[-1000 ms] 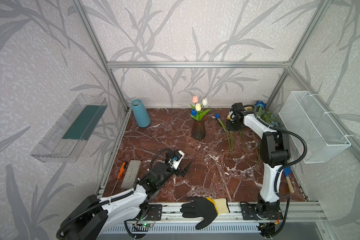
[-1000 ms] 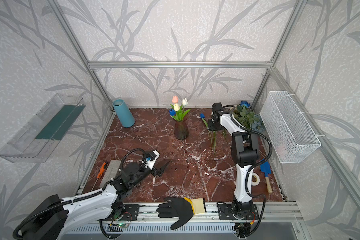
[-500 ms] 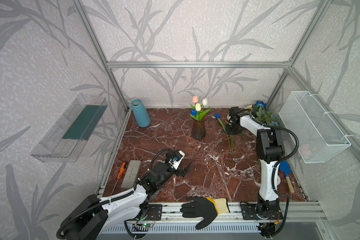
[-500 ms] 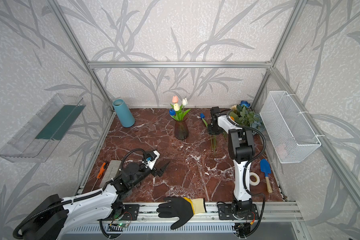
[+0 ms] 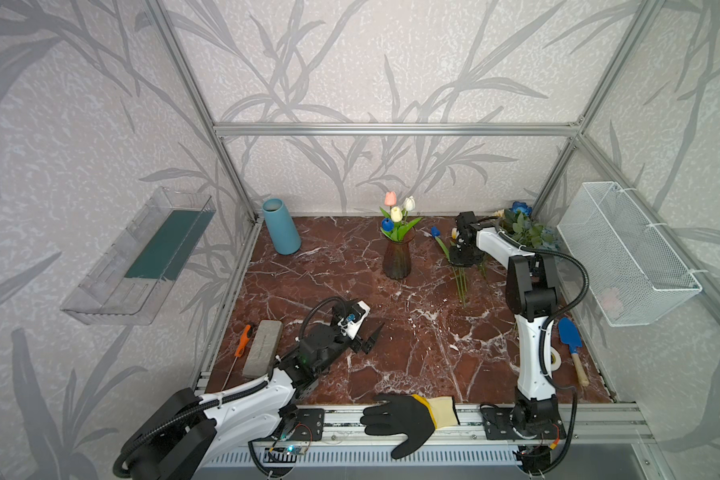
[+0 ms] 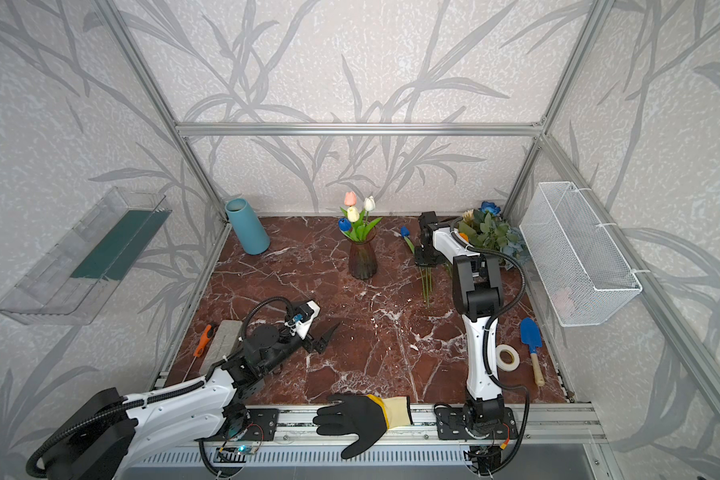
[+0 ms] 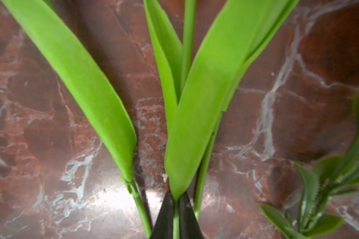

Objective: Arrange the flowers into the vase

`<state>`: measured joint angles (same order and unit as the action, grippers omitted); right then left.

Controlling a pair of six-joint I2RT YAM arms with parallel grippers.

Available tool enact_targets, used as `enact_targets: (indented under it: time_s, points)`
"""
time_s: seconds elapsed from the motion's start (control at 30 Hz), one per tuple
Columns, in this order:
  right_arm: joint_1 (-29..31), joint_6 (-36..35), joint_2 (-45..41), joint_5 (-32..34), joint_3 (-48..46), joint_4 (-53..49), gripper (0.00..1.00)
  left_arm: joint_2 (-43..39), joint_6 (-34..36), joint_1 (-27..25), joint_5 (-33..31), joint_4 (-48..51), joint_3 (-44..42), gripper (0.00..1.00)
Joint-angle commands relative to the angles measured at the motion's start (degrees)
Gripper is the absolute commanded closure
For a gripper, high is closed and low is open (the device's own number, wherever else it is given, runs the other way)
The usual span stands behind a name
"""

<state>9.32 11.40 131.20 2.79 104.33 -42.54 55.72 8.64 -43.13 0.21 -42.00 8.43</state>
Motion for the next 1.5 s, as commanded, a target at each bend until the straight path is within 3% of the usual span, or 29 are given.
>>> enact_targets:
  time_s: [0.0,0.17,0.37,0.57,0.73,0.9,1.0,1.47]
  points:
    - [-0.1,0.9,-1.2,0.4,-1.3,-1.5,0.94,0.1,0.9,-0.3,0.4,-0.7,1.7,0.01]
    - [0.4,2.5,-8.5,-2.6,-6.1,3.3,0.99,0.9,1.0,-0.4,1.0,-0.5,2.0,0.01]
    - [0.7,4.6,-23.4,-5.4,-18.4,16.6,1.0,0.1,0.5,-1.0,4.4,-3.7,1.0,0.01]
    - [3.7,3.4,-41.0,-9.8,-34.1,40.9,1.0,2.5,0.9,-1.0,7.2,-6.3,0.9,0.01]
    - [7.7,2.7,-49.4,-16.8,-39.5,59.6,1.0,2.2,1.0,-1.2,5.4,-7.8,0.3,0.02]
    - [12.0,1.4,-48.8,-20.3,-41.1,76.1,1.0,0.3,2.2,-1.3,3.1,-6.7,-0.3,0.02]
    - [14.3,-1.1,-47.4,-17.7,-38.4,77.8,1.0,-0.5,2.3,-1.2,2.4,-5.7,-0.3,0.02]
    - [14.5,-1.9,-39.5,-16.4,-29.2,80.4,1.0,0.8,2.6,-1.4,3.2,-5.0,0.4,0.02]
